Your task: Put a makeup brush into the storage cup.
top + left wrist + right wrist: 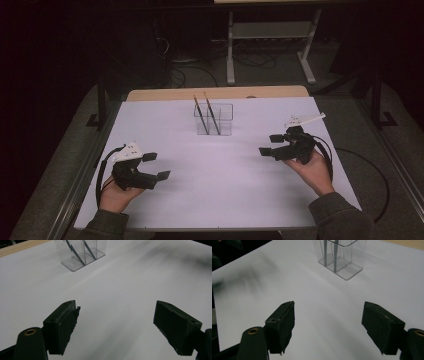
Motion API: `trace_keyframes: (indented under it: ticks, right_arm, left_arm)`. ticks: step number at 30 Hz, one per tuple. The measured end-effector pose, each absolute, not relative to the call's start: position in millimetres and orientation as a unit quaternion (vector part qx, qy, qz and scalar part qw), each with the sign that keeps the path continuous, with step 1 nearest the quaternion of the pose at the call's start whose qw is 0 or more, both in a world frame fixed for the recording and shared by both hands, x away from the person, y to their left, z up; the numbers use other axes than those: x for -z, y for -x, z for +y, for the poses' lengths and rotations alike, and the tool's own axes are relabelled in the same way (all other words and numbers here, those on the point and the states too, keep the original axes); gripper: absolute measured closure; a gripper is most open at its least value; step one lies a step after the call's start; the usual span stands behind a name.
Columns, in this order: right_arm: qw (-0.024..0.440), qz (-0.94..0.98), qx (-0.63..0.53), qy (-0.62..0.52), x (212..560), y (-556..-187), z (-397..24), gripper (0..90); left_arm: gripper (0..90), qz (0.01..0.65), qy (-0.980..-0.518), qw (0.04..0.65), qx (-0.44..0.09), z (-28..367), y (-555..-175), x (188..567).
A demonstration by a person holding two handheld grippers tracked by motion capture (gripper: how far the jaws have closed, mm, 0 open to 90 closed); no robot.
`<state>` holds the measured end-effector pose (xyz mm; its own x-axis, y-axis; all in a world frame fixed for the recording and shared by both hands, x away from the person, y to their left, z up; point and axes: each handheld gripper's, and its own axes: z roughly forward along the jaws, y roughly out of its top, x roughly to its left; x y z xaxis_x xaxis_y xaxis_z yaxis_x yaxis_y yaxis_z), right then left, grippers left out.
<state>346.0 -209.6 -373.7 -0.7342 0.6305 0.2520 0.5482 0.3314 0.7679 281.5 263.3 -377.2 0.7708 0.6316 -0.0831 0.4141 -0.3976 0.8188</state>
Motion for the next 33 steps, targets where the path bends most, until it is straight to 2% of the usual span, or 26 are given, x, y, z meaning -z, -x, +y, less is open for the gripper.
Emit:
trace_keyframes:
  ticks: [33]
  right_arm:
    - [0.062,0.801,-0.470,-0.366,387.8,-310.1,-229.7,22.5]
  left_arm:
    - [18.2,0.315,-0.828,0.445,-0.132,262.1,-277.7,379.4]
